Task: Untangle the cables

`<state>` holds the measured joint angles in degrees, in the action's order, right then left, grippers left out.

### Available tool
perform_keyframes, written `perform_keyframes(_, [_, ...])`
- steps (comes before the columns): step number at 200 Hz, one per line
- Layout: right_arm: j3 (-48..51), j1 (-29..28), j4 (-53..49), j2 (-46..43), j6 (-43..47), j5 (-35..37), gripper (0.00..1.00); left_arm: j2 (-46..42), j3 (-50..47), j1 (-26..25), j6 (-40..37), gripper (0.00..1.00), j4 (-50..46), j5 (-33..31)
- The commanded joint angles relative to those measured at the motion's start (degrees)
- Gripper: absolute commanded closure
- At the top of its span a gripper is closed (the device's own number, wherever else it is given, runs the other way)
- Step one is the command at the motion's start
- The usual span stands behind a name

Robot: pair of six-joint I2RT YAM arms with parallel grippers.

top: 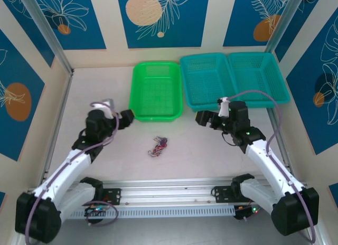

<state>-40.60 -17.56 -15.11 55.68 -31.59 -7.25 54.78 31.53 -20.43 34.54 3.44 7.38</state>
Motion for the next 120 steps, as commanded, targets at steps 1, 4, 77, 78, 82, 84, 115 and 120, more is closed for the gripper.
perform_keyframes(1, [-2.4,-6.37,-1.7,3.38,-5.19,-2.88,0.07,6.32,0.82,-7.67,11.42,0.19,-0.16,5.94])
perform_keyframes(4, [-2.51,-7.06,-1.43,3.91,-5.49,-2.6,0.07,7.42,0.74,-8.85,12.17,0.2,0.92,5.75])
perform_keyframes(77, [-1.21,-20.16,6.83,14.66,-8.47,1.61,0.06,29.06,6.17,-16.19,10.54,0.44,9.2,2.8])
perform_keyframes(78, [-1.18,-20.29,6.93,14.78,-8.56,1.66,0.06,29.24,6.22,-16.21,10.54,0.45,9.21,2.72])
perform_keyframes(82, [-1.18,-20.65,7.41,15.34,-8.85,1.77,0.06,29.63,6.33,-16.14,10.56,0.49,9.16,2.38])
perform_keyframes(84, [-1.13,-20.91,7.65,15.51,-8.91,1.79,0.06,29.89,6.39,-16.14,10.55,0.52,9.2,2.29])
perform_keyframes(115, [-1.33,-24.92,11.42,20.96,-9.52,4.02,0.06,31.18,6.15,-16.13,11.44,0.9,10.19,2.51])
perform_keyframes(120, [-1.45,-25.39,12.02,22.0,-9.69,4.65,0.06,31.13,5.96,-16.11,11.62,0.94,10.35,2.8])
